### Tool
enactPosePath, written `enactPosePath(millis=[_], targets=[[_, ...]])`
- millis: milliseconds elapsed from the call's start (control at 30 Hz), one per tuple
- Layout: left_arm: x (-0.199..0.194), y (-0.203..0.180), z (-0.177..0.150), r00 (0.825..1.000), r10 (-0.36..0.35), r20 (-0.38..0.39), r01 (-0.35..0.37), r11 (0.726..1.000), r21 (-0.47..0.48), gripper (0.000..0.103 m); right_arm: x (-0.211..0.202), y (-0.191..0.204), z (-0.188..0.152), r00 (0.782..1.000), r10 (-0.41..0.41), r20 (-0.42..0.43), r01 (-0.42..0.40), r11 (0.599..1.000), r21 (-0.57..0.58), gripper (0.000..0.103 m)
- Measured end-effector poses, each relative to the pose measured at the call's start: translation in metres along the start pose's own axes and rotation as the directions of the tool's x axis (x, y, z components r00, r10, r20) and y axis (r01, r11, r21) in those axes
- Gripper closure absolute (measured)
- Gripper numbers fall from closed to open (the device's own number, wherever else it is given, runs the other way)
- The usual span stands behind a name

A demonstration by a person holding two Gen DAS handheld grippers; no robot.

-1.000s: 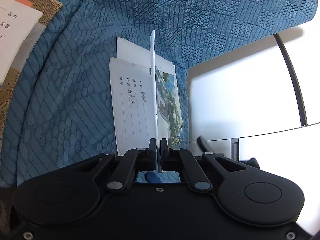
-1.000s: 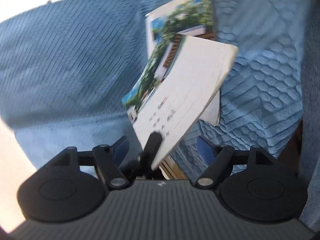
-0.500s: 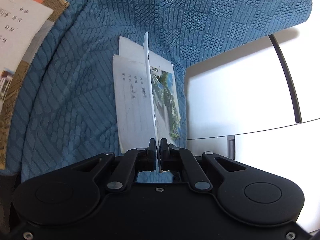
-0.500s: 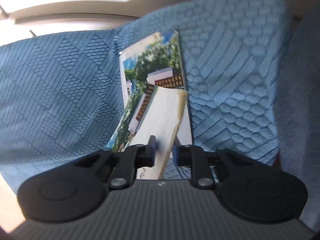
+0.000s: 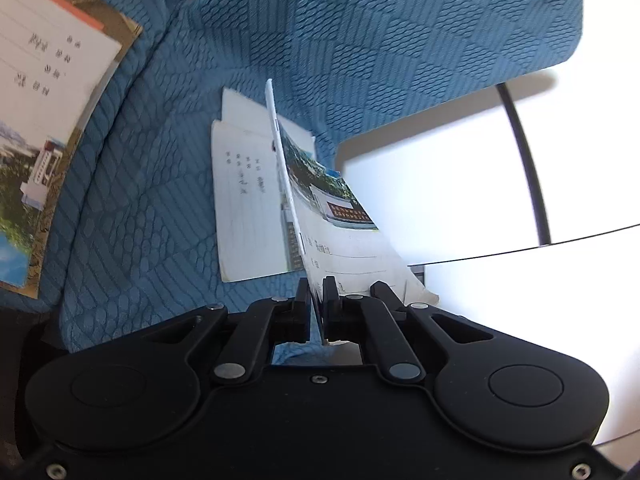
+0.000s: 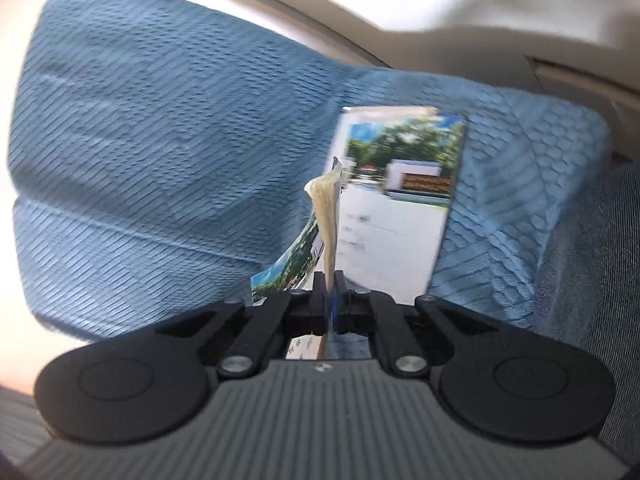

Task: Organize objects
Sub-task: 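Lift the white photo form off the pile with both grippers, then carry the held form over the book stack with both grippers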

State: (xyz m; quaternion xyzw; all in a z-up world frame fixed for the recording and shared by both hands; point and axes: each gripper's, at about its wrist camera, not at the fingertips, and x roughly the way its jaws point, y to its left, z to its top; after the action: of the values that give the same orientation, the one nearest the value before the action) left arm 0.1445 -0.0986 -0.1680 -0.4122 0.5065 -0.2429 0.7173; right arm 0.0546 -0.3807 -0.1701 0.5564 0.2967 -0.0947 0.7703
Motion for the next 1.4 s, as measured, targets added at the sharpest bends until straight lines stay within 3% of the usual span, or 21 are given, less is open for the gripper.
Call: enactPosePath(millis=[167,400,600,833,1000,1400], targets=[[-0.033,-0.017,0.009,1.0,0.003,0.025,-0.004,0.998,0.057,0.096,-0.011,0.029,-0.008,1.0,0.03,0.009,-0.03,0.998,-0.054,0.098],[-0.087,-0.019,0.024,0.996,-0.037,0.076,0.032,0.998,0.062,0.096,-0.018,0.066,-0.029,0.998,0.06,-0.014,-0.061,0.993,-0.106,0.098],[-0.136,-0.014,0.036,0.984,-0.077,0.162,0.071,0.997,0.038,0.096,-0.017,0.108,-0.048,0.992,0.126,-0.026,-0.128,0.981,-0.144,0.098],[-0.187,0.001,0.049,0.961,-0.057,0.269,0.051,0.998,0.027,0.096,-0.003,0.139,-0.078,0.985,0.155,-0.078,-0.168,0.964,-0.206,0.098],[-0.206,0.021,0.053,0.957,-0.052,0.286,0.053,0.999,0.004,0.096,0.005,0.149,-0.097,0.981,0.154,-0.119,-0.179,0.953,-0.243,0.098],[-0.216,0.069,0.049,0.958,0.038,0.284,-0.031,0.999,-0.028,0.096,0.029,0.143,-0.134,0.983,0.093,-0.16,-0.133,0.956,-0.263,0.097]])
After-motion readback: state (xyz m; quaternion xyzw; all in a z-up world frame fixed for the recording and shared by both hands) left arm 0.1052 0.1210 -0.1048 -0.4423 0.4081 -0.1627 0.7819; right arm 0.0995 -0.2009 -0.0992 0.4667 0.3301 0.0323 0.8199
